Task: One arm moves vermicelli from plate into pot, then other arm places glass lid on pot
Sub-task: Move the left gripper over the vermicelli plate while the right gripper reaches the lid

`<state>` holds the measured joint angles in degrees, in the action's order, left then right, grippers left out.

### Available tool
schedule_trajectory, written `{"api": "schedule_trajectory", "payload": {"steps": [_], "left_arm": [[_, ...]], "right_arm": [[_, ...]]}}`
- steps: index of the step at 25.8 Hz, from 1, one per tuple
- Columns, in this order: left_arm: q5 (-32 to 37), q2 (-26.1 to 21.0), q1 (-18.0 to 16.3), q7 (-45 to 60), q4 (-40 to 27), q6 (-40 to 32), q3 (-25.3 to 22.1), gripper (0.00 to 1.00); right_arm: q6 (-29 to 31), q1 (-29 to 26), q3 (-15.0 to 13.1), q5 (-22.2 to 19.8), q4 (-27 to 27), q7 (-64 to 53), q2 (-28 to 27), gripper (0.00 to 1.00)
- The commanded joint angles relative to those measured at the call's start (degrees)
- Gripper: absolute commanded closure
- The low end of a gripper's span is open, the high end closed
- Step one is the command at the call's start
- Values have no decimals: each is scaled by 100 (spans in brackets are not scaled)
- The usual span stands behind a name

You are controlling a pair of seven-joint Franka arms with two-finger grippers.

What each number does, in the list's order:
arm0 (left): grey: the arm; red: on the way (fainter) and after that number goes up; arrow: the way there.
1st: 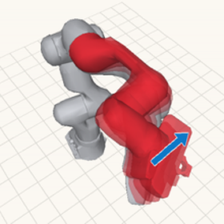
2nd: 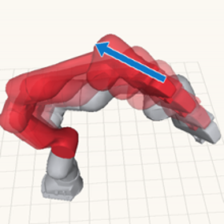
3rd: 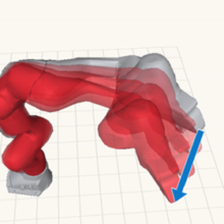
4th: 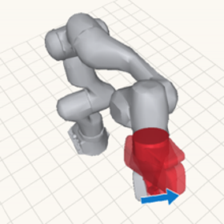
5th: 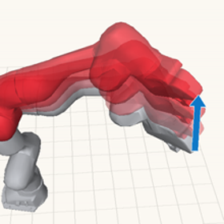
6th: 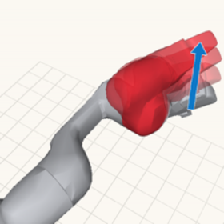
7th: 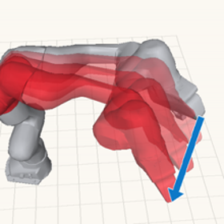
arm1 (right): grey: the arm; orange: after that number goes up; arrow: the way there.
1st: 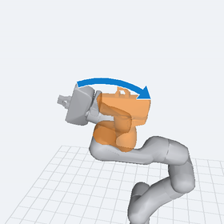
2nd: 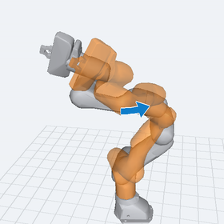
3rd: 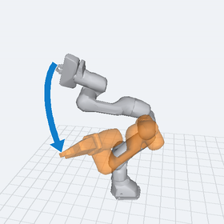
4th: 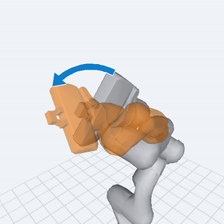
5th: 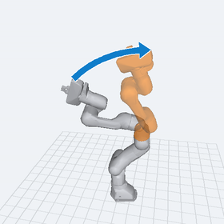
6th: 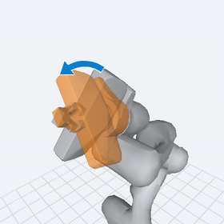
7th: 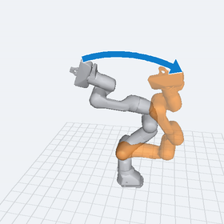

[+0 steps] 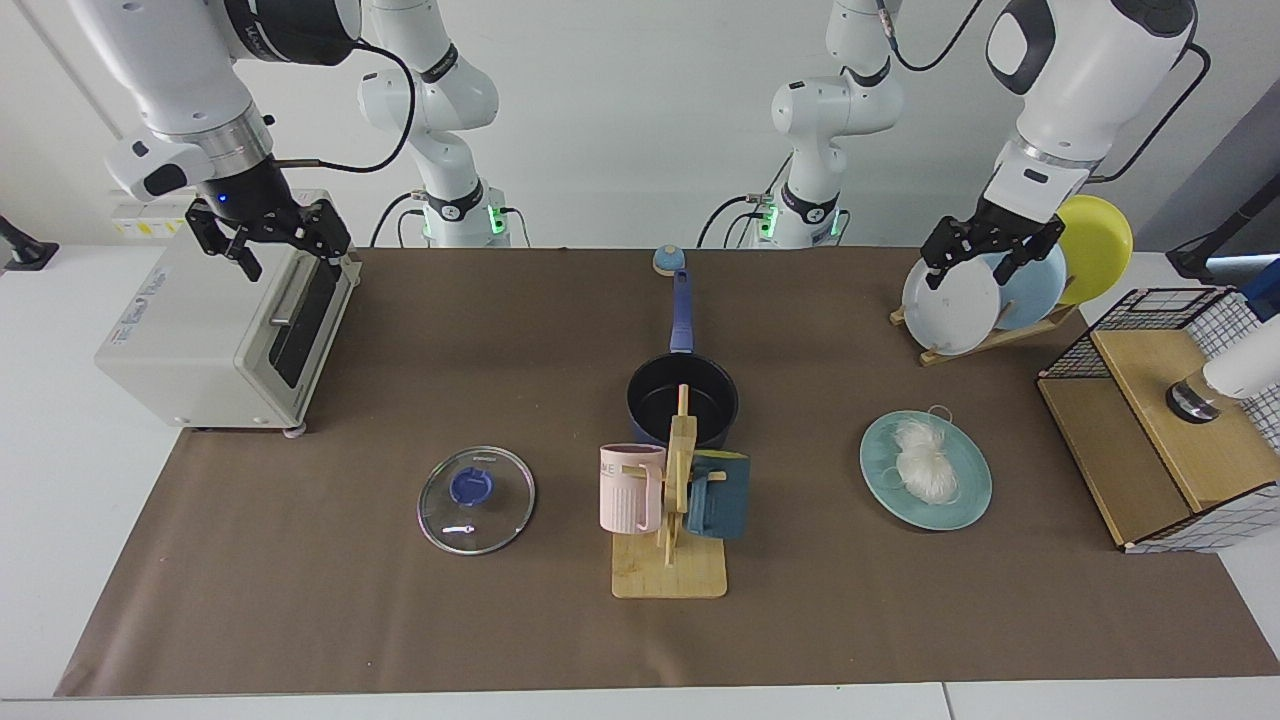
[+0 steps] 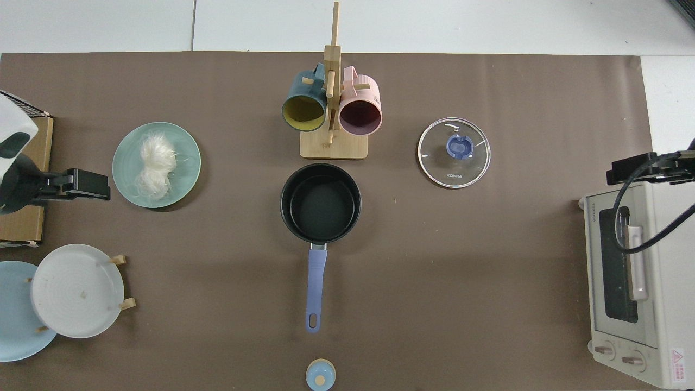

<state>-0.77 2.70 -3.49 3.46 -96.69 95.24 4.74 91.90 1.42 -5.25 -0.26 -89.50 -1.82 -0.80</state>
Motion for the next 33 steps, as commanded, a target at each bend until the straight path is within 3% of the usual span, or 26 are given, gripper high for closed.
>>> {"api": "schedule_trajectory", "payload": {"steps": [1,17,22,27,33], "left_arm": [[-46,90,7,-47,-51,30,-17,0],[-46,81,7,41,-60,74,-26,0],[-72,-24,-46,-12,-51,538,-70,0],[-72,-489,-64,-47,211,935,-105,0],[-55,-1587,-64,23,906,1172,-87,0]], "right_arm": [[74,-10,-2,35,-59,-143,19,0],[-5,-10,7,26,-103,-178,54,0],[30,7,15,87,-305,-196,80,0],[91,130,33,123,-542,-117,45,0],[600,376,33,131,-569,-187,-130,0]]}}
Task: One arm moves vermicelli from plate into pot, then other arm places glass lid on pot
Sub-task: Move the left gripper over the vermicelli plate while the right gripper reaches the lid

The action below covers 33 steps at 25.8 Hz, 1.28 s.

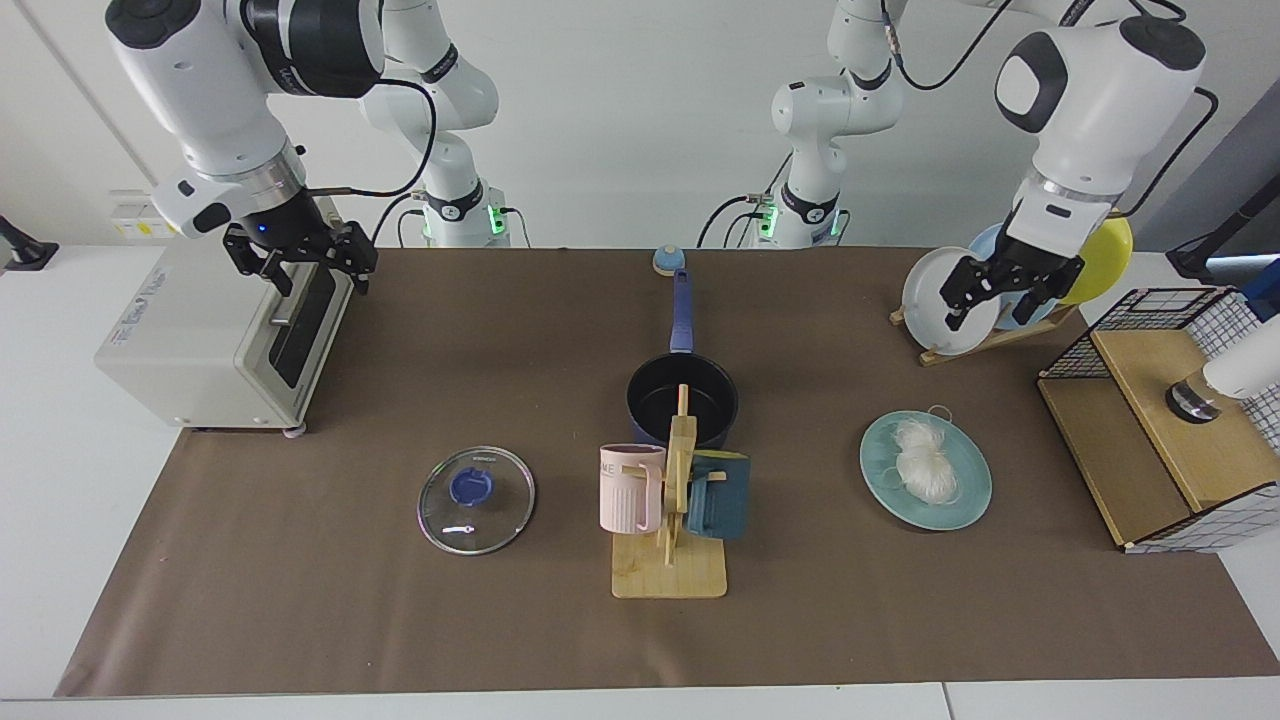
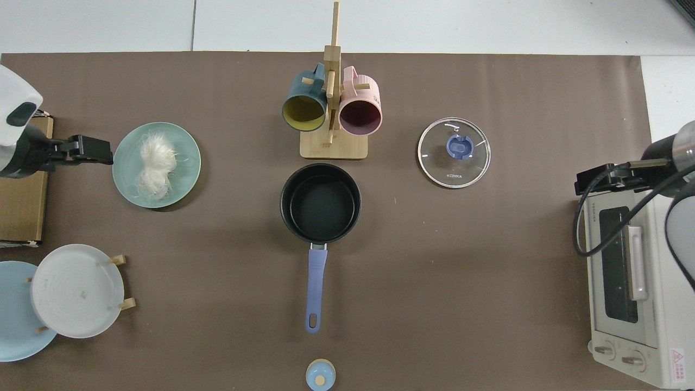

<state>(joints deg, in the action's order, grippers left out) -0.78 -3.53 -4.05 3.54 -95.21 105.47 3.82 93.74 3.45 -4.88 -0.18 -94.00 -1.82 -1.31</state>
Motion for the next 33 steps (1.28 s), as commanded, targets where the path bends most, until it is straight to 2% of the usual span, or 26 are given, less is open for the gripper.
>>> {"api": "schedule_trajectory", "payload": {"steps": [1,4,8,11,17,27,33], "left_arm": [[-54,-1079,-8,7,828,167,4,0],[-54,-1124,-69,-90,794,316,-13,0],[7,-1650,-35,-37,811,667,83,0],[42,-1826,-26,-98,785,826,84,0],[147,-2406,45,-90,750,1301,198,0],[490,-2574,-17,-116,601,1538,198,0],[614,-2574,-17,-248,302,1819,198,0]], "right_arm": [[469,191,-4,124,-118,-161,-141,0],[706,243,-4,307,-101,-100,-378,0],[1101,322,4,448,31,-38,-782,0],[1286,533,4,624,268,-20,-1072,0],[1392,770,4,598,900,295,-1793,0],[2253,1017,-13,493,981,727,-2663,0],[2333,1052,-57,247,1182,780,-3112,0]]}}
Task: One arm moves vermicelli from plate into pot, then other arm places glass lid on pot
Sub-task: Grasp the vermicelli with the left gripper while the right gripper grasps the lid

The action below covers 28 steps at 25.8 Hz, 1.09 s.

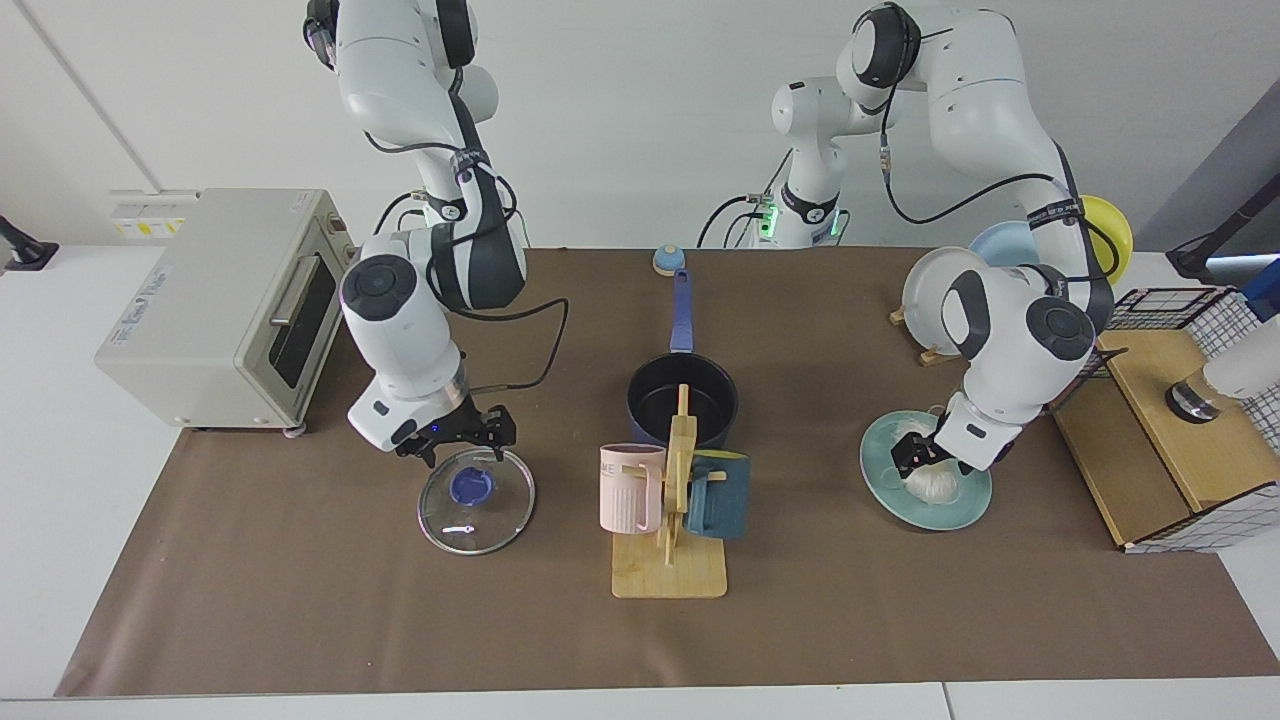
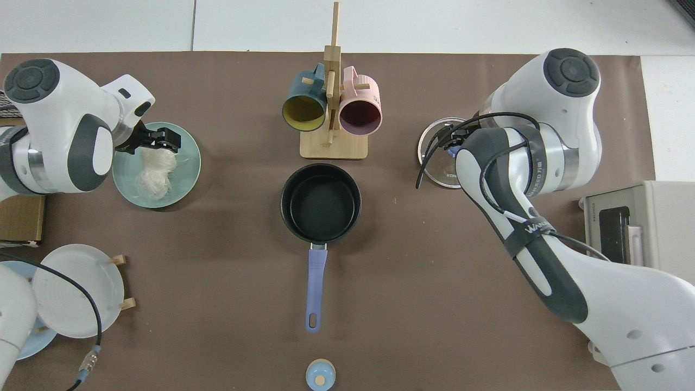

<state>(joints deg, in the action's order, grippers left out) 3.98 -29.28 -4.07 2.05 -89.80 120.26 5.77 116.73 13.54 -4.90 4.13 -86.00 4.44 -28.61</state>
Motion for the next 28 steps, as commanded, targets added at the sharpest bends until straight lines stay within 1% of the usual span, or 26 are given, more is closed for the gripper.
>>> {"api": "schedule_trajectory", "payload": {"steps": [1,3,12,13,15,17,18,19,20,21,22,26,28], "left_arm": [[129,1,-14,-73,-266,393,4,0],[129,1,-14,-47,-319,437,12,0],[138,10,-32,-117,-582,551,4,0],[129,2,-32,-82,-583,569,4,2],[129,1,-32,-47,-583,569,4,23],[103,1,-32,-20,-583,560,4,50],[85,1,-32,6,-583,569,4,61],[76,1,-32,41,-583,569,4,77],[76,1,-41,41,-583,569,4,89],[59,1,-49,67,-574,560,4,97],[41,1,-50,94,-574,560,4,100],[-12,-7,-50,445,-407,333,4,100],[-38,1,-50,489,-223,61,12,100]], "right_arm": [[34,35,-55,-254,399,162,-443,0],[69,26,-63,-307,408,162,-522,0],[254,-1,-72,-307,417,171,-786,0],[254,-1,-72,-307,478,206,-856,0],[228,17,-64,-307,601,259,-953,0],[219,26,-64,-307,628,329,-1006,0],[219,35,-64,-307,637,373,-1024,0],[228,35,-64,-307,637,408,-1050,0],[228,35,-55,-299,637,417,-1068,0],[228,35,-55,-299,637,434,-1085,0],[236,35,-55,-299,637,496,-1094,0],[201,52,-64,-307,637,619,-1120,0],[192,52,-64,-316,646,619,-1120,0]]}}
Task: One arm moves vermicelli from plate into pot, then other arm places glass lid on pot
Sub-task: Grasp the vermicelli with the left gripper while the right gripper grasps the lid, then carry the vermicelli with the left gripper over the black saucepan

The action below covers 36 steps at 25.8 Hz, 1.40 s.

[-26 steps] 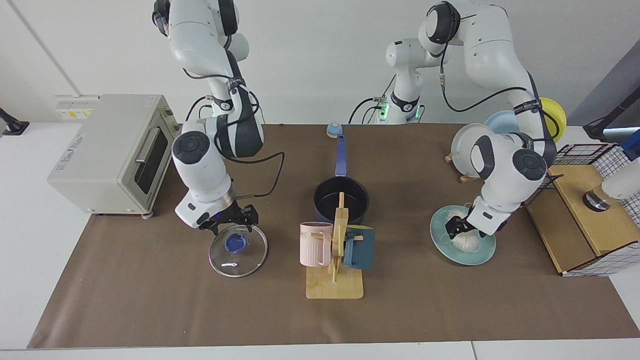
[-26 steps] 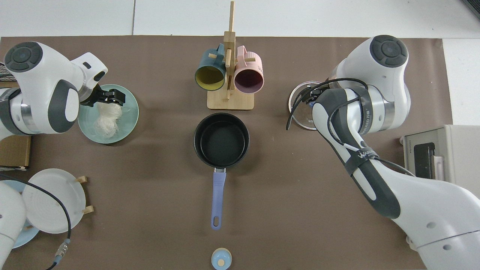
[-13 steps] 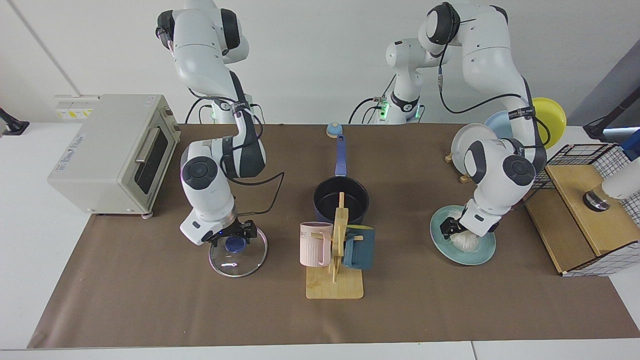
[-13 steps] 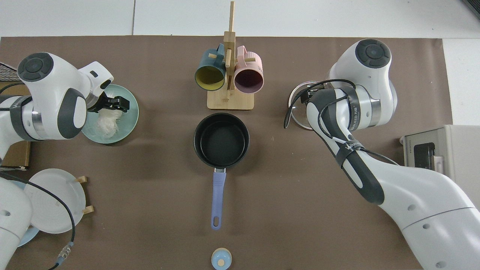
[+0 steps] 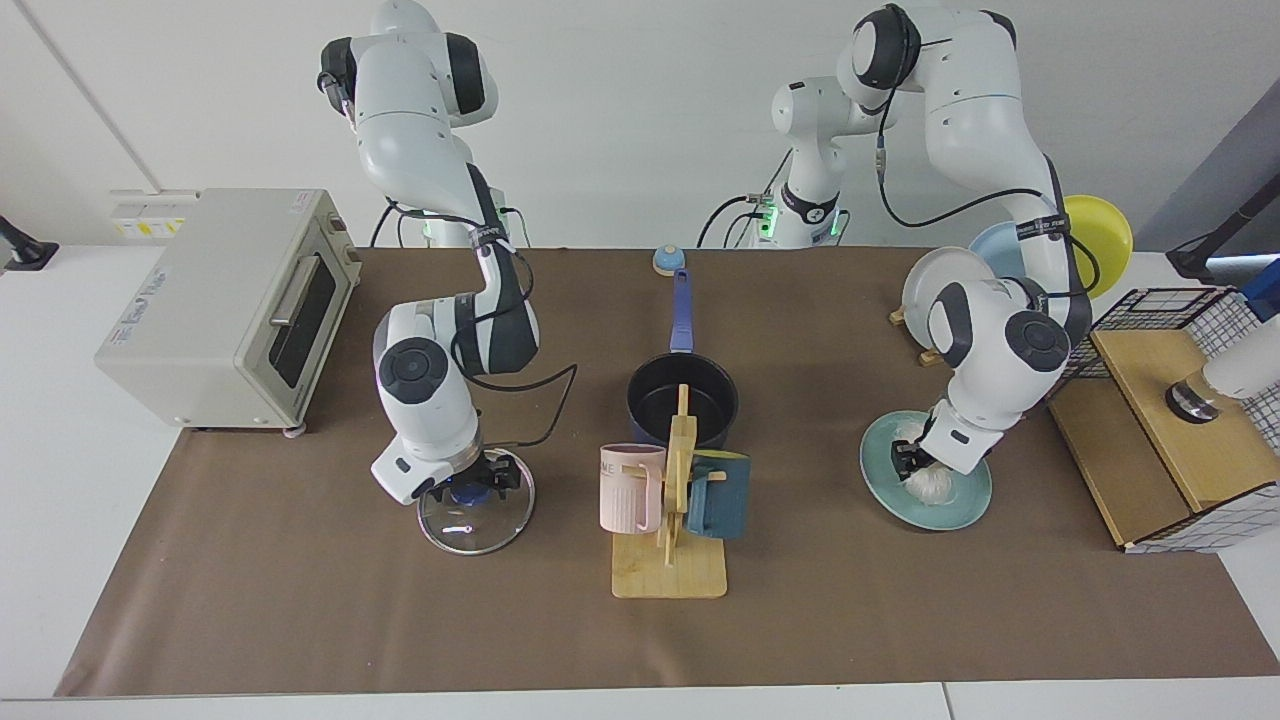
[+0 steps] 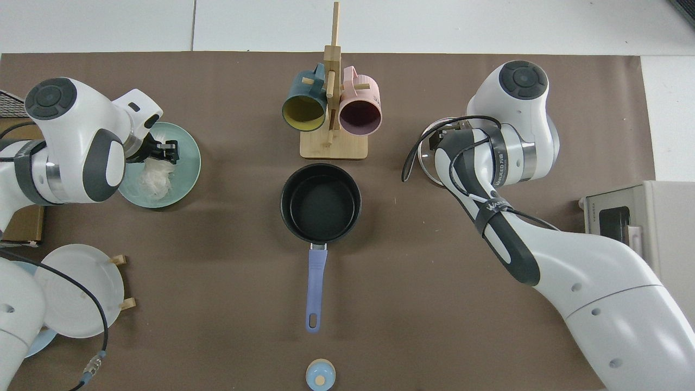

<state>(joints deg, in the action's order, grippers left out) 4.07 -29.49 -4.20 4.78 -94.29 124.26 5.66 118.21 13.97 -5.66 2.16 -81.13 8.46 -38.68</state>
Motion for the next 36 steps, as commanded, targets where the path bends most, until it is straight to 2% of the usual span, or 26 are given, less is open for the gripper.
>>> {"api": "schedule_trajectory", "payload": {"steps": [1,4,7,8,13,15,24,28,32,36], "left_arm": [[-47,23,-37,234,331,-481,23,100],[-73,119,-20,427,534,-850,66,100],[-82,356,-20,682,552,-1158,198,100],[-91,496,-20,787,552,-1272,233,100],[-416,1059,-20,1165,543,-1756,497,100],[-460,1278,-11,1358,499,-1870,664,100],[-469,1613,-20,2949,236,-1880,2052,100],[-530,1622,-11,3072,25,-1564,2378,100],[-530,1543,24,3275,-335,-906,2641,100],[-539,1360,51,3293,-433,-527,2765,100]], "right_arm": [[53,9,12,-119,159,217,-114,0],[45,9,12,-119,159,217,-114,4],[27,44,12,-110,159,217,-105,17],[10,44,21,-102,167,217,-96,24],[9,44,30,-101,185,200,-87,82],[-8,36,47,-101,229,200,-79,100],[-140,-43,83,-101,246,51,114,100],[-175,-52,65,-84,220,-143,273,100],[-342,-61,65,-58,211,-143,395,100],[-544,-70,56,-22,211,-248,633,100]]}}
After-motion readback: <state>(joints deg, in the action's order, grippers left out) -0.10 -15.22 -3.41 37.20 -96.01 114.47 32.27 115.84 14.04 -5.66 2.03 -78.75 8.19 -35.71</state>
